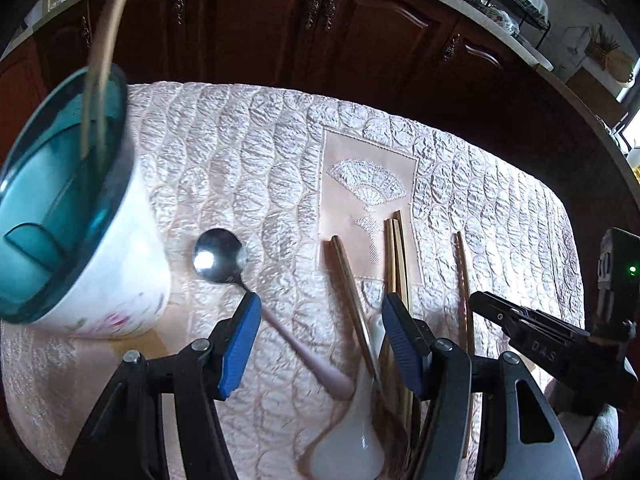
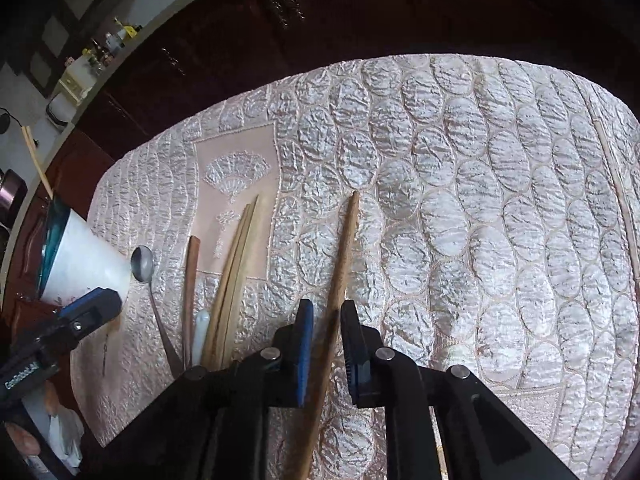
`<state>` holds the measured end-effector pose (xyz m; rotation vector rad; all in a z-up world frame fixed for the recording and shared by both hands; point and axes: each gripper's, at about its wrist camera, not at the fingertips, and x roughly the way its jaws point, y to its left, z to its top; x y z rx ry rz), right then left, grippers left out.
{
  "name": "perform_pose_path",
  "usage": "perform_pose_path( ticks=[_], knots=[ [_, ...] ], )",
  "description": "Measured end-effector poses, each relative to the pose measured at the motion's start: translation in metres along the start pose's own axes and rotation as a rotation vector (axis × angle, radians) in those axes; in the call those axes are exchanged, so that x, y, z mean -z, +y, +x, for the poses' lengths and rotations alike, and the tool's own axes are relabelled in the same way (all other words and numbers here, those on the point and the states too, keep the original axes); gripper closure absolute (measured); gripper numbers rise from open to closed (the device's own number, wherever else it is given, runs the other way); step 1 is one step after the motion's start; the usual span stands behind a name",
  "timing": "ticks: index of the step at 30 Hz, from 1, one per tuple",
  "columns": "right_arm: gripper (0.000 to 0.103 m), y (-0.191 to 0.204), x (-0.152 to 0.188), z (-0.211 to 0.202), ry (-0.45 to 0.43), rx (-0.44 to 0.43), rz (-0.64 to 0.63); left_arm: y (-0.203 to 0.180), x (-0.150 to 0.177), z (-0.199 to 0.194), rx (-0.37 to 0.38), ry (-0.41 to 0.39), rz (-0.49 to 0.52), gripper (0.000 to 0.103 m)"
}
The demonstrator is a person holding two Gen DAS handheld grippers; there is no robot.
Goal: Organize utensils
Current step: 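Close the right gripper on another wooden chopstick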
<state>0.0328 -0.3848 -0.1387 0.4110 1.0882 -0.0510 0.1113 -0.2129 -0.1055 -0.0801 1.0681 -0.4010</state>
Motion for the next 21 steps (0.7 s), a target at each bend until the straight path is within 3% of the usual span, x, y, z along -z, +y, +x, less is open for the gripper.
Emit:
perform_pose_path(
  ticks=[8, 19, 21],
  knots=[
    [0.086, -0.006, -0.024, 0.010, -0.015, -0.020, -0.004, -0.009, -0.016, 0.030, -0.036, 0.015, -0.017, 0.040],
    [0.086, -0.010, -0.050, 0.050, 0.024, -0.009, -0.001, -0.017, -0.033, 0.078, -0.065, 0.058, -0.024, 0.047],
    [0.085, -0.009, -0.053, 0.056, 0.020, -0.015, -0.007, -0.020, -0.035, 0.091, -0.063, 0.068, -0.021, 0.052]
  ],
)
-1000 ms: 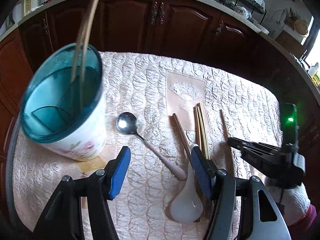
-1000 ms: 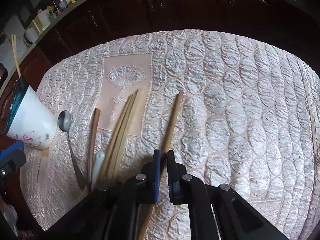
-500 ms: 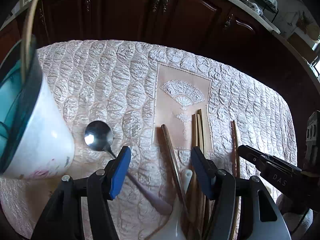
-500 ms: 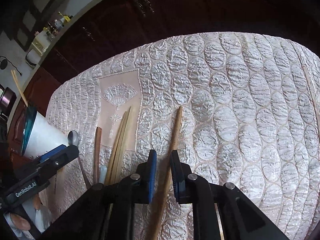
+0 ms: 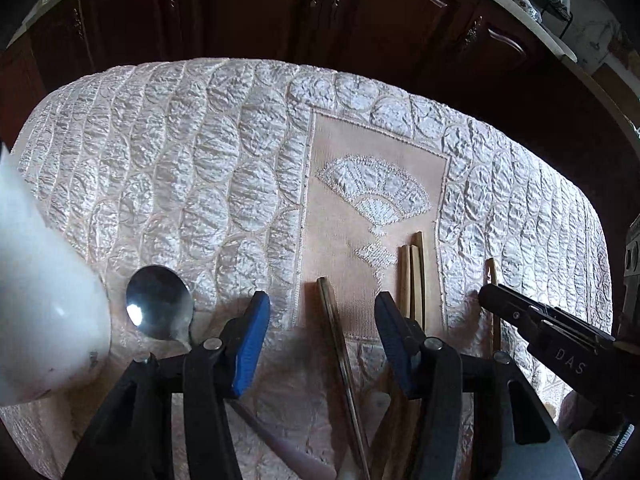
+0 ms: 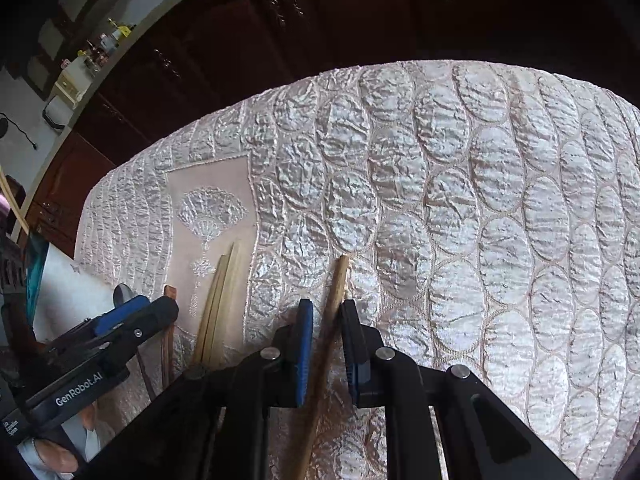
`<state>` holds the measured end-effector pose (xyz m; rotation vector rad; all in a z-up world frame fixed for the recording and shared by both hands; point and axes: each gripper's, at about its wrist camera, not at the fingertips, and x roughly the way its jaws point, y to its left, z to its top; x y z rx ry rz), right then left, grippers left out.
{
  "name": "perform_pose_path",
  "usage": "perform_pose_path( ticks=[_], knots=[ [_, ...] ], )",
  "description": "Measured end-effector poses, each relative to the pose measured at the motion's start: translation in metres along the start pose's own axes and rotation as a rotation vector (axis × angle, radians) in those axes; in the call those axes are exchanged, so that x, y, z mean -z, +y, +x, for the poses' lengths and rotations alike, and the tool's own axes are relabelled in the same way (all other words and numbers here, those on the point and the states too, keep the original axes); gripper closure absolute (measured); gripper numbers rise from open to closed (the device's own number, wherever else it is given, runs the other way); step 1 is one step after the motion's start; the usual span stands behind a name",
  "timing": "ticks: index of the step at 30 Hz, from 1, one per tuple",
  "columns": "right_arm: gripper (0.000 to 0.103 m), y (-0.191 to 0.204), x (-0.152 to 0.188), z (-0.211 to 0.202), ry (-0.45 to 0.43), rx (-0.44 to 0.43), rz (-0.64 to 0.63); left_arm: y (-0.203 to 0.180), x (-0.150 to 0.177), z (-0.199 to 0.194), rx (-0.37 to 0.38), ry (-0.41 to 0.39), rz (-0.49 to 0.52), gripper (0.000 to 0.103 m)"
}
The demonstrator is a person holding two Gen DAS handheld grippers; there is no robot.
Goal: Organize utensils
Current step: 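Close the right gripper on another wooden chopstick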
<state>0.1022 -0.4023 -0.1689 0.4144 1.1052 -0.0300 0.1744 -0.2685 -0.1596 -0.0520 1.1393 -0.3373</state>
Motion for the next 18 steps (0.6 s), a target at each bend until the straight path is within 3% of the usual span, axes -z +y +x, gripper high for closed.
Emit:
perform_pose_path(
  ticks=[2, 4, 5, 6, 9, 18],
  knots=[
    [0.089, 0.003, -0.004, 0.004, -0.008, 0.003, -0.012, -0.002, -0.002, 0.009, -0.002, 0.006, 0.008, 0.056],
    [0.093, 0.006, -0.007, 0.006, -0.013, 0.011, -0.029, -0.007, -0.003, 0.017, -0.004, -0.001, 0.017, 0.067],
    [0.093, 0.008, -0.008, 0.005, -0.014, 0.009, -0.039, -0.007, -0.003, 0.018, -0.001, 0.003, 0.024, 0.082],
    [0.094, 0.010, -0.008, 0.003, -0.017, 0.003, -0.047, -0.005, -0.003, 0.016, 0.016, 0.014, 0.024, 0.089],
    [0.094, 0.018, -0.010, -0.009, -0.046, -0.014, -0.069, 0.002, -0.006, 0.011, 0.082, 0.016, 0.002, 0.090],
    [0.095, 0.036, -0.001, -0.064, -0.144, -0.085, -0.102, 0.007, 0.002, -0.048, 0.162, -0.085, 0.019, 0.090]
  ],
)
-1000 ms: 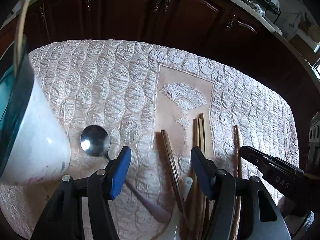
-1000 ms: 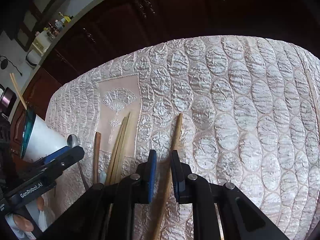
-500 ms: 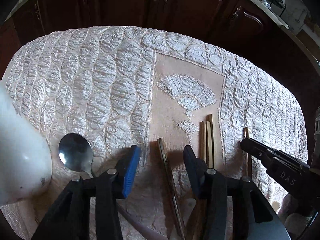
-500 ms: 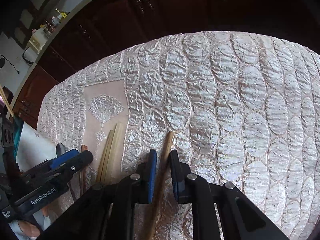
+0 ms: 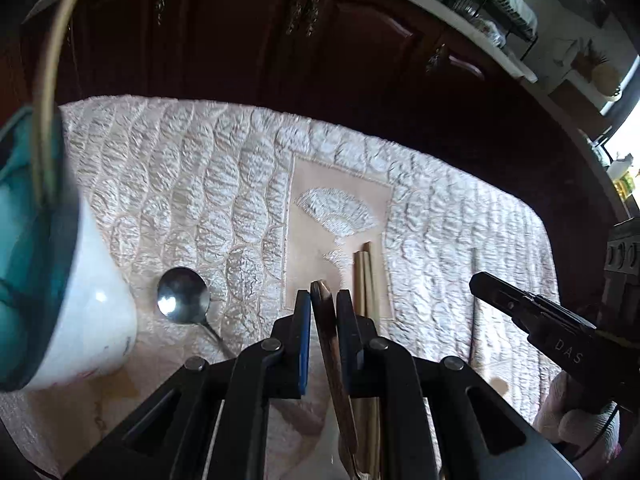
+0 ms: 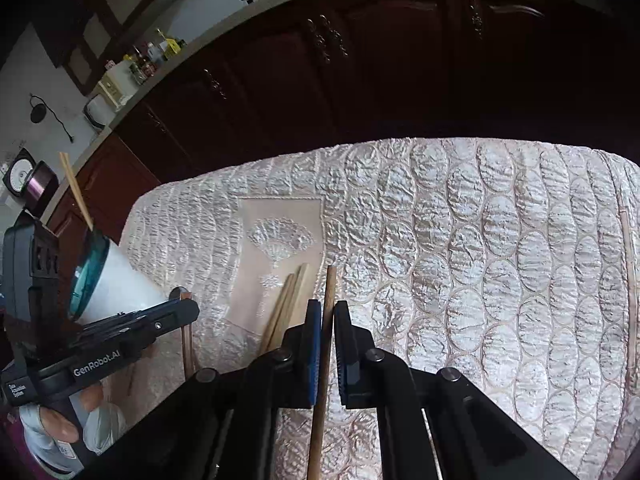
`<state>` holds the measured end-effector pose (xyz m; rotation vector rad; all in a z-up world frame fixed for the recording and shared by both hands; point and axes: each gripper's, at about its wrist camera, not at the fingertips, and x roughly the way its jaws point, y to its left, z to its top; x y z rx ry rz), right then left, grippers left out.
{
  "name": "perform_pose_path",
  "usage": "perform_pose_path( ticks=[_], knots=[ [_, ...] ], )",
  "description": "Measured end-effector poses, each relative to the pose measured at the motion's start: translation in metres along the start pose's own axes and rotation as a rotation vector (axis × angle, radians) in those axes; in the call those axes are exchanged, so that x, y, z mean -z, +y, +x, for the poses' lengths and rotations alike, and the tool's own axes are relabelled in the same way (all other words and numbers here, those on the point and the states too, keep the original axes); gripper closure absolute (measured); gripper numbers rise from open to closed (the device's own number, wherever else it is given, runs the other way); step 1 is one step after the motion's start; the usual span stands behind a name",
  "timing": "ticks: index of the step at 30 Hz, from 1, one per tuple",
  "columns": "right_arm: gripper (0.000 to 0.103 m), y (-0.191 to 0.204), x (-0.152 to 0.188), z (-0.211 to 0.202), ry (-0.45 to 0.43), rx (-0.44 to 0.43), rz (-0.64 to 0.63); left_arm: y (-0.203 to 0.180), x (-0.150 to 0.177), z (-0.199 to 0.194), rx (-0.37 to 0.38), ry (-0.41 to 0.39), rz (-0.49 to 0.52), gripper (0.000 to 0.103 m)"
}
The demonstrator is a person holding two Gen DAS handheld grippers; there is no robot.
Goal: Organize utensils
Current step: 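Close the right gripper on another wooden chopstick, then lift the chopstick upright and carry it toward the cup with the right gripper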
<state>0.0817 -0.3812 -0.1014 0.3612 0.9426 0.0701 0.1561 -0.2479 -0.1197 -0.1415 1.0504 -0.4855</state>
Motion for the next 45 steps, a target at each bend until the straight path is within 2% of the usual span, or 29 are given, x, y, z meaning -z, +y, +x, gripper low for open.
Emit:
perform_pose_path(
  ticks=[4, 8, 13, 20, 22, 23, 24, 28, 39, 45],
  knots=[
    [0.095, 0.007, 0.004, -0.033, -0.036, -0.017, -0.026, -0.007, 0.008, -0.028, 0.013, -0.040, 0.038, 0.090],
    [0.095, 0.007, 0.005, -0.039, -0.028, 0.008, -0.042, -0.005, 0.013, -0.046, 0.016, -0.066, 0.051, 0.090],
    [0.085, 0.002, 0.015, -0.002, 0.068, 0.067, -0.044, 0.003, 0.021, -0.070, 0.025, -0.083, 0.045, 0.091],
    [0.085, -0.007, 0.010, 0.070, 0.174, 0.132, -0.014, 0.006, 0.026, -0.087, 0.024, -0.089, 0.037, 0.091],
    [0.085, -0.008, 0.009, 0.077, 0.180, 0.123, -0.013, 0.006, 0.027, -0.089, 0.024, -0.091, 0.036, 0.091],
    [0.088, -0.007, 0.009, 0.076, 0.173, 0.118, -0.019, 0.006, 0.027, -0.090, 0.025, -0.091, 0.038, 0.091],
    [0.095, -0.007, 0.009, 0.073, 0.173, 0.109, -0.019, 0.005, 0.028, -0.090, 0.026, -0.093, 0.040, 0.091],
    [0.096, -0.008, 0.012, 0.039, 0.115, 0.068, -0.014, 0.003, 0.029, -0.093, 0.035, -0.099, 0.044, 0.091],
    [0.096, 0.016, 0.041, -0.096, -0.089, -0.023, -0.053, -0.008, 0.038, -0.116, 0.070, -0.116, 0.080, 0.092],
    [0.096, 0.043, 0.053, -0.139, -0.153, -0.045, -0.108, -0.007, 0.047, -0.136, 0.095, -0.117, 0.094, 0.093]
  ],
)
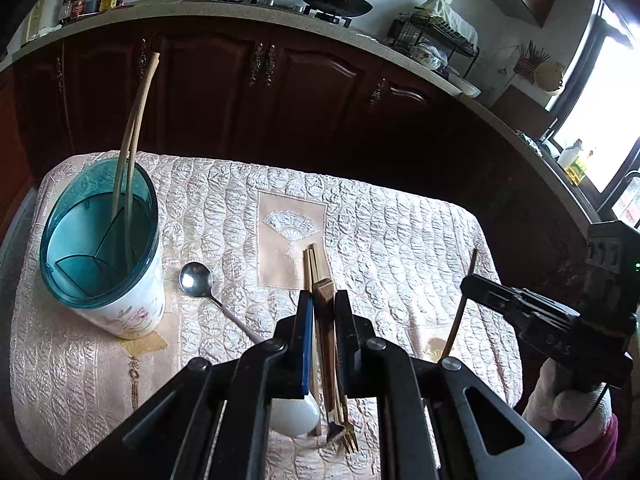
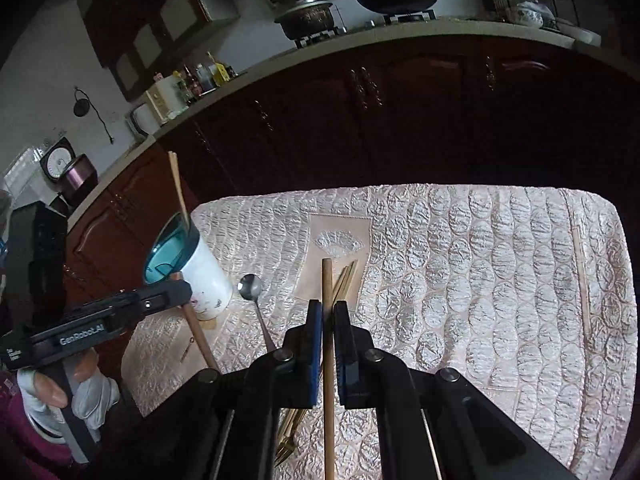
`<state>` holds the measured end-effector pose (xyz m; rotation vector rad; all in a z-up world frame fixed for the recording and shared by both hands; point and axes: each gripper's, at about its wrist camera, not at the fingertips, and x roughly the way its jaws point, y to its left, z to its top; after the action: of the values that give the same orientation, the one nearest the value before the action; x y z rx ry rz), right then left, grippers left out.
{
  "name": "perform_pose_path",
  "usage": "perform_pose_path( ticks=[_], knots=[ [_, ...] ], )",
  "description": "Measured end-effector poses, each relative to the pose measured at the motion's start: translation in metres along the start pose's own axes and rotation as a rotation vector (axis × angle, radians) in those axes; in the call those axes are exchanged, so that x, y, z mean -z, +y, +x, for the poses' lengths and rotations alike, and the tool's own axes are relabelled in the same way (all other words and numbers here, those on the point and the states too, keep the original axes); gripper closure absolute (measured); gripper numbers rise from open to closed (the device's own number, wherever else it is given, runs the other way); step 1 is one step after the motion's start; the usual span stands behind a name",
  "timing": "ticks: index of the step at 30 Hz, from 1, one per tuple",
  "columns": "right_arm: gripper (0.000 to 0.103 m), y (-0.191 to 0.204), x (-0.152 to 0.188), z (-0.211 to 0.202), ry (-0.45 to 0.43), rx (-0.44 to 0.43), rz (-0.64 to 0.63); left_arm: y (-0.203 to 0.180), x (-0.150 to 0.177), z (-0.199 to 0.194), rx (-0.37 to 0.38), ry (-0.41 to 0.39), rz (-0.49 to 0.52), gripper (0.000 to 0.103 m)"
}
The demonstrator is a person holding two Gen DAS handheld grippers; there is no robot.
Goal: Organize utensils
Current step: 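Lift the chopstick upright and carry it toward the cup with the right gripper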
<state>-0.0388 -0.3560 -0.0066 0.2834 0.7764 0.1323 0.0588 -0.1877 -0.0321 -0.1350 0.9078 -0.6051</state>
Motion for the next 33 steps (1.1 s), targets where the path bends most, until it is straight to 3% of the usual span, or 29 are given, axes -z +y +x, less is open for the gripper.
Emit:
perform_pose_path(
  ticks=[10, 23, 33],
  knots=[
    [0.096, 0.035, -0.015, -0.032, -0.067, -0.015, -0.071, 0.000, 0.001, -0.035, 0.019, -0.031, 0.011, 0.093],
    [0.096, 0.063, -0.057, -0.034, -0.129, -0.012, -0.136, 0.009, -0.021, -0.073, 0.013, -0.108, -0.005, 0.093],
    [0.096, 0.102, -0.086, -0.035, -0.175, -0.062, -0.198, 0.030, -0.043, -0.120, 0.001, -0.190, -0.034, 0.093]
  ],
)
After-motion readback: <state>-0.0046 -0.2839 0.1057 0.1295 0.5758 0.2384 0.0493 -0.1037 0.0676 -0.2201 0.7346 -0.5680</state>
